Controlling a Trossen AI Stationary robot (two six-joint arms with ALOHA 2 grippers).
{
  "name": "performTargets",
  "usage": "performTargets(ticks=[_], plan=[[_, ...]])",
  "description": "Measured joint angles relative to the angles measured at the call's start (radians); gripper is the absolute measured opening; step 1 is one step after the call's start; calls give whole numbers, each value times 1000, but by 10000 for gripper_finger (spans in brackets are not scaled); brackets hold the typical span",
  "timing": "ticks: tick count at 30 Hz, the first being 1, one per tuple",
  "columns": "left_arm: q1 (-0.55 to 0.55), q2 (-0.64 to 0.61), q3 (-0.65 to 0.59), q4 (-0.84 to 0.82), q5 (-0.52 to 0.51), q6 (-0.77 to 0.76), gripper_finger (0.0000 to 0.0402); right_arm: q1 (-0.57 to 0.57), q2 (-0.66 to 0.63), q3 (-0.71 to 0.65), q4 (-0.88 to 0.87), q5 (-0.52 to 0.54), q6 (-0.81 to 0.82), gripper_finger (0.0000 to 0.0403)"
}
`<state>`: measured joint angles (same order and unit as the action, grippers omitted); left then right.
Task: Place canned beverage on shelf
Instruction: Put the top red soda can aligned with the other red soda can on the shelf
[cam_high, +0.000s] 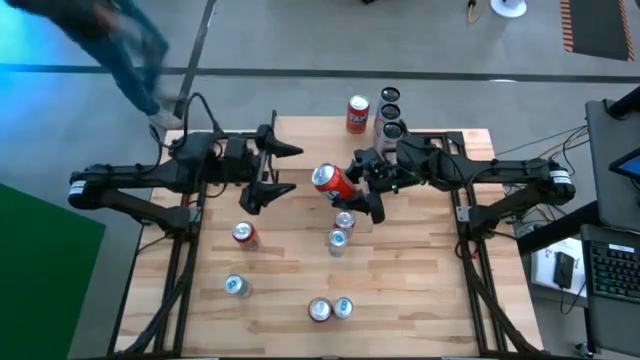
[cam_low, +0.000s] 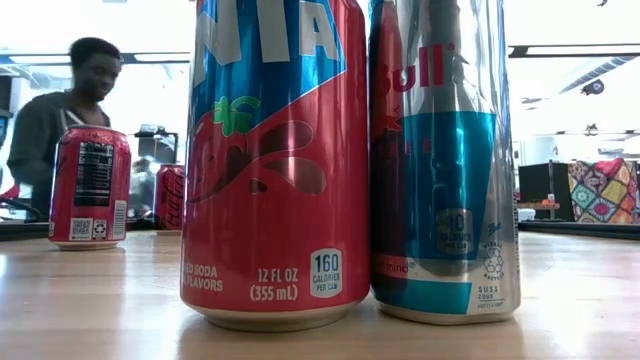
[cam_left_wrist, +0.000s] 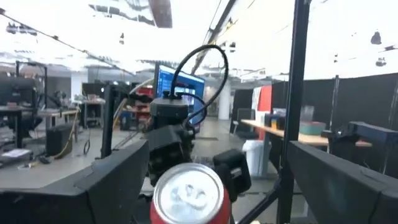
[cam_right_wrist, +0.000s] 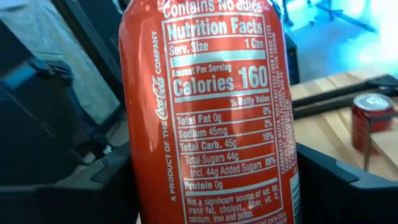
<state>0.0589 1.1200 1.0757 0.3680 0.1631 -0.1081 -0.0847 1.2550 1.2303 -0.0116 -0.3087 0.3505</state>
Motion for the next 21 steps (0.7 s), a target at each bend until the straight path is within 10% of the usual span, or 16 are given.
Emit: performTargets(ticks=[11, 21], plan=[[0, 71, 82, -34, 90, -4, 366, -57, 23, -2, 59, -120, 46, 295], [0, 159, 226, -323, -32, 77, 371, -55, 13, -3, 123, -146, 33, 295]])
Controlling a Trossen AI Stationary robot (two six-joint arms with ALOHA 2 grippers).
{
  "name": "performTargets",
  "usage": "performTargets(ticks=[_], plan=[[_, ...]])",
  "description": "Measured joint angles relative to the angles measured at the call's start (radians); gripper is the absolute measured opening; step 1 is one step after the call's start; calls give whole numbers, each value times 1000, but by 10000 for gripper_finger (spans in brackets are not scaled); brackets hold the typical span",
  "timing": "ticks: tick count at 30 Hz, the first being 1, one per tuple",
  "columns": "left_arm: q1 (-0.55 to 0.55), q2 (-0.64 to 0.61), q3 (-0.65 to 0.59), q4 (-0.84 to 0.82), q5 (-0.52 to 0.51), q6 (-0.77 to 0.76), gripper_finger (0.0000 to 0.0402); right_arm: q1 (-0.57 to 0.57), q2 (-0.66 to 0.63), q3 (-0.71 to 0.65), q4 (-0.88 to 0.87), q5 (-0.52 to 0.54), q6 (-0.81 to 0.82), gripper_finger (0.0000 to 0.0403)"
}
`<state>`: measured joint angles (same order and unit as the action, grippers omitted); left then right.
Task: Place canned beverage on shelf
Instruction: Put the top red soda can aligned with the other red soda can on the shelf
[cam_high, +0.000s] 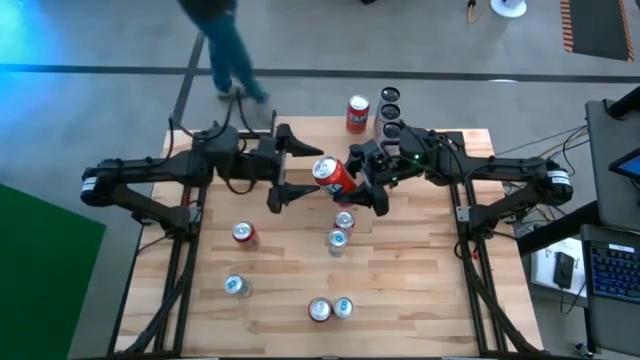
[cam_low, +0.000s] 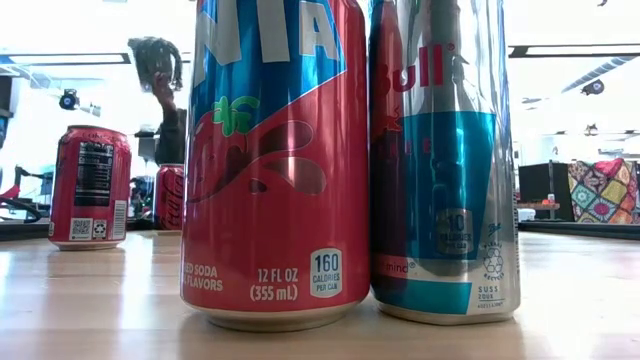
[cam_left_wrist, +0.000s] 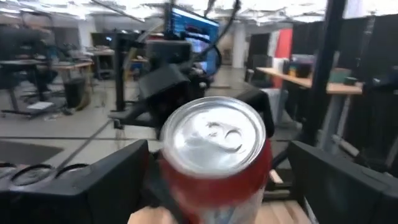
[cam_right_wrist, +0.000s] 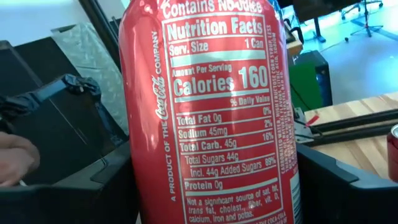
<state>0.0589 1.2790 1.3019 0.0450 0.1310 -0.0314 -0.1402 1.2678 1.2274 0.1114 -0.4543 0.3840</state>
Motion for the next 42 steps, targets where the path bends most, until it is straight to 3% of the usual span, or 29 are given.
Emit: performTargets(ticks=[10, 19, 25, 31, 36, 42], plan=[[4, 102, 100, -54, 52, -16, 366, 0, 1, 0, -2, -18, 0, 295], [32, 103, 113, -87, 69, -22, 285, -1, 2, 0, -8, -23, 3, 295], [40, 103, 114, -114, 77, -22, 286, -3, 5, -2, -10, -26, 5, 295], [52, 102, 129, -136, 71, -15, 287, -5, 5, -2, -26, -18, 4, 323], [75, 102, 133, -176, 67, -20, 287, -9, -4, -2, -72, 78, -10, 323], [97, 105, 168, -301, -31, -34, 287, -17, -51, 14, -221, 272, -67, 332]])
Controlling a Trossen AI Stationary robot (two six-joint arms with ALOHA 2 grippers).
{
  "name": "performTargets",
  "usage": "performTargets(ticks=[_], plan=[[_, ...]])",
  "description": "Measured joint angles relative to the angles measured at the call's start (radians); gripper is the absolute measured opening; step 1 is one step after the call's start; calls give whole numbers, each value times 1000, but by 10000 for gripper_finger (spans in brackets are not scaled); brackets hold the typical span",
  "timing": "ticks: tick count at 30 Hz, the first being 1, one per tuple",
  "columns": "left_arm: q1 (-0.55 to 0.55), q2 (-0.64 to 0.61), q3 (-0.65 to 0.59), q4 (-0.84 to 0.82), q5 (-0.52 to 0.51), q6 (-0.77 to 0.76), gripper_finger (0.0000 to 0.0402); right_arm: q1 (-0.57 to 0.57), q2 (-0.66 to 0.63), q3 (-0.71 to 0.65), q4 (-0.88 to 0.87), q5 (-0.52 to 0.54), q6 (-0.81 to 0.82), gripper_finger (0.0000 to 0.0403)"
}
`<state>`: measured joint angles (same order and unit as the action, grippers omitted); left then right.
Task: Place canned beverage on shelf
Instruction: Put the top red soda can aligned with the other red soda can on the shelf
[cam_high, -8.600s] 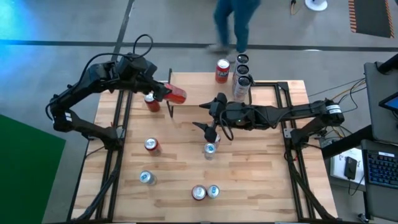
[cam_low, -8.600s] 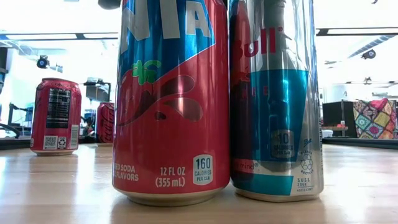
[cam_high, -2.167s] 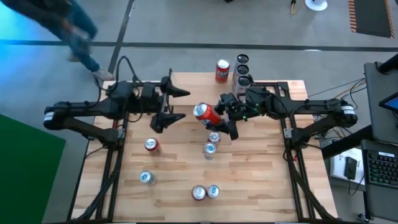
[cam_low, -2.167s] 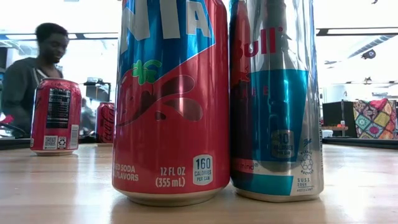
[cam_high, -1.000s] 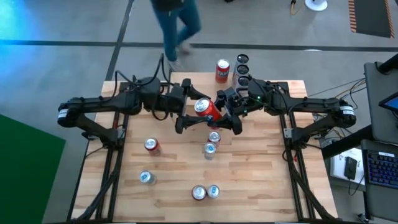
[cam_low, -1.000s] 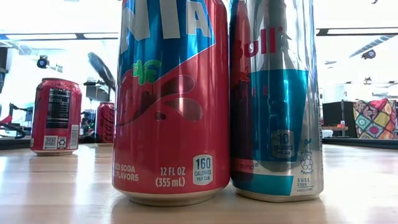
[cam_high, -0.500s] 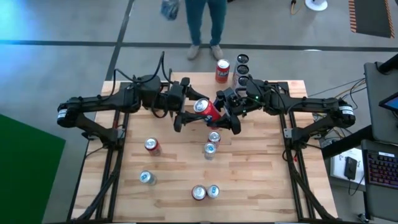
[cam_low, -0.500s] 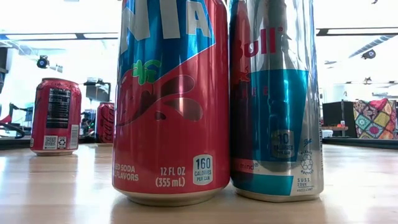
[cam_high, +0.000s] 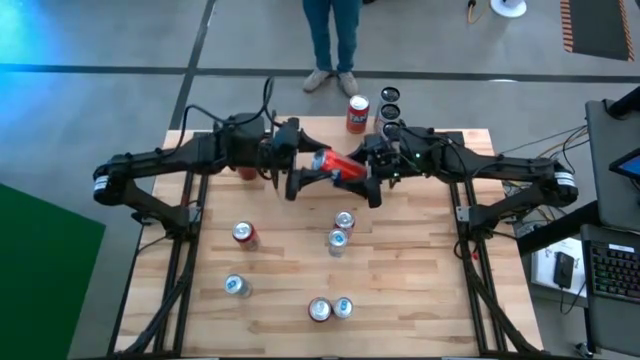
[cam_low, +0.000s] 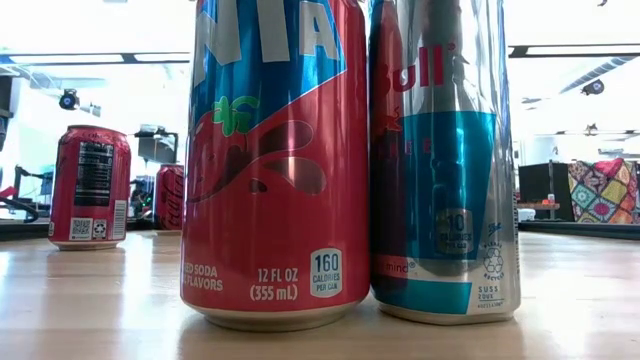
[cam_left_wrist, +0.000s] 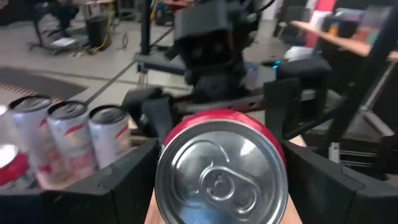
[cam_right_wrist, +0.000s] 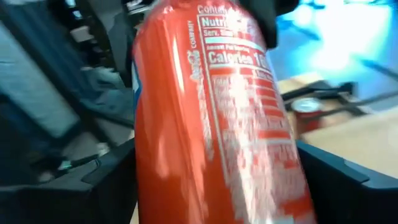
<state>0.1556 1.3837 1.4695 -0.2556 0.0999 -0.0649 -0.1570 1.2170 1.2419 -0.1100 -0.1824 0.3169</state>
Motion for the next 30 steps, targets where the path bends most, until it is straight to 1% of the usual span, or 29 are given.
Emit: performTargets(ticks=[2, 7, 10, 15, 18, 22, 25, 30], plan=[[12, 1, 9, -23, -4, -1, 287, 0, -12, 8, -28, 31, 1, 337], [35, 1, 9, -18, -4, -5, 287, -1, -25, 24, -65, 87, -6, 348], [37, 1, 9, -19, 2, 4, 287, -1, -20, 24, -68, 86, -16, 347], [37, 3, 19, -36, 25, 6, 287, -1, 7, 23, -59, 66, -25, 328], [37, 3, 38, -68, 25, 6, 287, -4, 14, 23, -52, 62, -28, 328], [38, 3, 78, -159, -13, 10, 287, -14, 18, 23, -53, 82, -26, 353], [40, 6, 88, -195, -48, 14, 287, -21, 20, 21, -65, 123, -24, 372], [47, 6, 89, -211, -61, 1, 287, -20, 13, 24, -108, 204, -12, 380]])
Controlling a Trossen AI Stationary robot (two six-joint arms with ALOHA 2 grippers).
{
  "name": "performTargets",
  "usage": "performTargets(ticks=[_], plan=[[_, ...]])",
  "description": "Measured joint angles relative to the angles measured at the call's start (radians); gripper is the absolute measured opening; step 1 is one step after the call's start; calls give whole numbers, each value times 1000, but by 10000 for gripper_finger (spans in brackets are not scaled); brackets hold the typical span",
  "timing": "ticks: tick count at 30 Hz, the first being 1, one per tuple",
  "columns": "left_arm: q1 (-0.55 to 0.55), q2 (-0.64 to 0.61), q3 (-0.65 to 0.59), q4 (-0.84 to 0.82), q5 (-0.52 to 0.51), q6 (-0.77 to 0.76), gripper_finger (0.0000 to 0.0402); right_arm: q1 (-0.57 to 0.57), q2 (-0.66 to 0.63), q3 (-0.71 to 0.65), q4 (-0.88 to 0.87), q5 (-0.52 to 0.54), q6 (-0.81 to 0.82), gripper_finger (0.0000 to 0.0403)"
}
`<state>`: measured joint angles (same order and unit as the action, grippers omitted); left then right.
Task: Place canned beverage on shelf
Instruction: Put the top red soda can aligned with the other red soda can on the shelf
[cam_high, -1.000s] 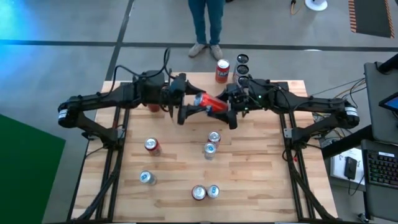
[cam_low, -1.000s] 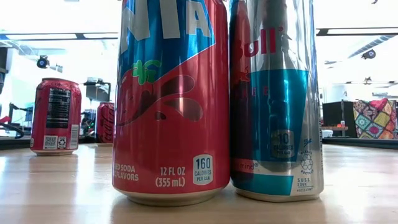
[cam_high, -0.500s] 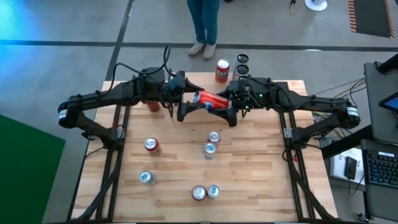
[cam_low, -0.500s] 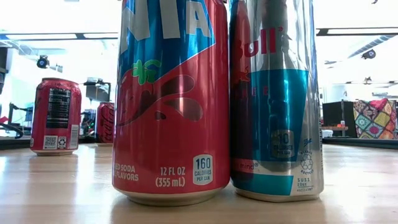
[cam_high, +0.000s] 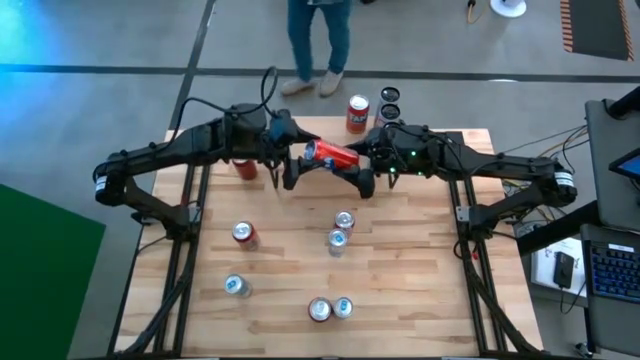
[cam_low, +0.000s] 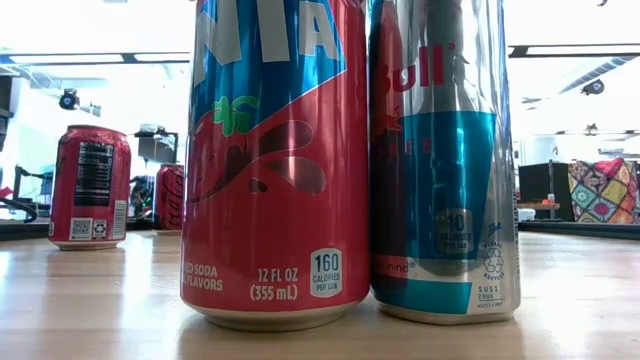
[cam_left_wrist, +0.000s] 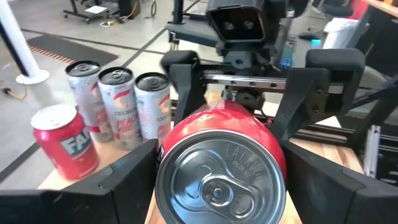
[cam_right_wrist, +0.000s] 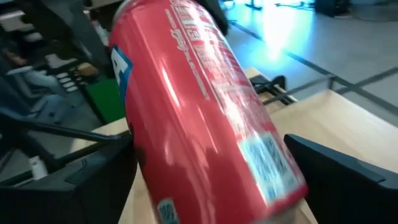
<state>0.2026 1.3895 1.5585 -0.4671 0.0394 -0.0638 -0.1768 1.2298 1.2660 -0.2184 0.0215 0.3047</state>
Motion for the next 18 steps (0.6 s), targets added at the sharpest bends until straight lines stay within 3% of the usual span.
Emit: performTargets(ticks=[6, 13, 18], plan=[[13, -1, 1, -9, -25, -27, 287, 1, -11, 67, -222, 40, 45, 381], [55, 31, 4, -12, 1, -54, 287, 21, -13, 195, -411, -119, 89, 382], [107, 137, 64, -85, 0, -78, 287, 32, -16, 297, -558, -107, 104, 382]])
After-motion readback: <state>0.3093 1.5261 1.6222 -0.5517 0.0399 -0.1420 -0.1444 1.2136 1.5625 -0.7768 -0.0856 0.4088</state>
